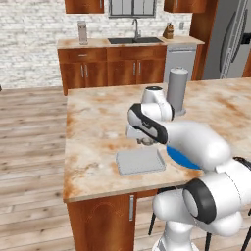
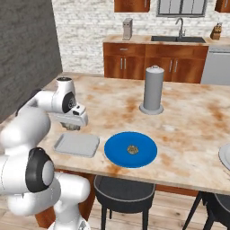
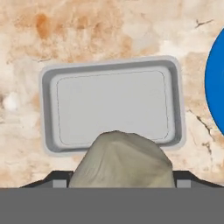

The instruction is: Place two dumplings into each of the tupperware containers and then place the containers in the fridge.

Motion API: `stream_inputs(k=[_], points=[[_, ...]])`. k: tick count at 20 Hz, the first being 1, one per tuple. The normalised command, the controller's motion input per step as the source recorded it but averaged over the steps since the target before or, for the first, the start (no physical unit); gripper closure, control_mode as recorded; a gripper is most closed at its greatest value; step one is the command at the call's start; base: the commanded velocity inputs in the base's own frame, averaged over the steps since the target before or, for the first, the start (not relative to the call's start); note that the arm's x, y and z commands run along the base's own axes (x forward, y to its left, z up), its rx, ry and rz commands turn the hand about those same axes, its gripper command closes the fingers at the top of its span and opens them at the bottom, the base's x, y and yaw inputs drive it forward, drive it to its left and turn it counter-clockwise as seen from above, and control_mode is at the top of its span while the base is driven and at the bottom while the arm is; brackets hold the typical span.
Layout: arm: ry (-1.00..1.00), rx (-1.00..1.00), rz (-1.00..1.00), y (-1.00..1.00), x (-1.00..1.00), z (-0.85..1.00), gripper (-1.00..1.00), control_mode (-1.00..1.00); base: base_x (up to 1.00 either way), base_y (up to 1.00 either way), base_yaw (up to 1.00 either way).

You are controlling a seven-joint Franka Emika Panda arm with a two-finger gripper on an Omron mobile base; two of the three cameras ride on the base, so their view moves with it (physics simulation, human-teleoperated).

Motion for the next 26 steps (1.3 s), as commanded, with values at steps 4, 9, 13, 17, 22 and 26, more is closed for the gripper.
stream_inputs(k=[4, 9, 13, 17, 22, 26], points=[[0.0, 0.0, 0.0, 0.46, 0.49, -0.8, 1.0, -1.0, 0.0, 0.0, 0.0], [0.06, 0.0, 0.0, 0.35, 0.26, -0.54, 1.0, -1.0, 0.0, 0.0, 0.0], [0.06, 0.0, 0.0, 0.17, 0.33, -0.57, 1.0, -1.0, 0.0, 0.0, 0.0], [0.07, 0.0, 0.0, 0.04, 0.07, -0.29, 1.0, -1.0, 0.0, 0.0, 0.0], [0.0, 0.0, 0.0, 0.0, -0.01, -0.18, 1.0, -1.0, 0.0, 0.0, 0.0], [0.0, 0.0, 0.0, 0.01, 0.0, -0.29, 1.0, -1.0, 0.0, 0.0, 0.0]])
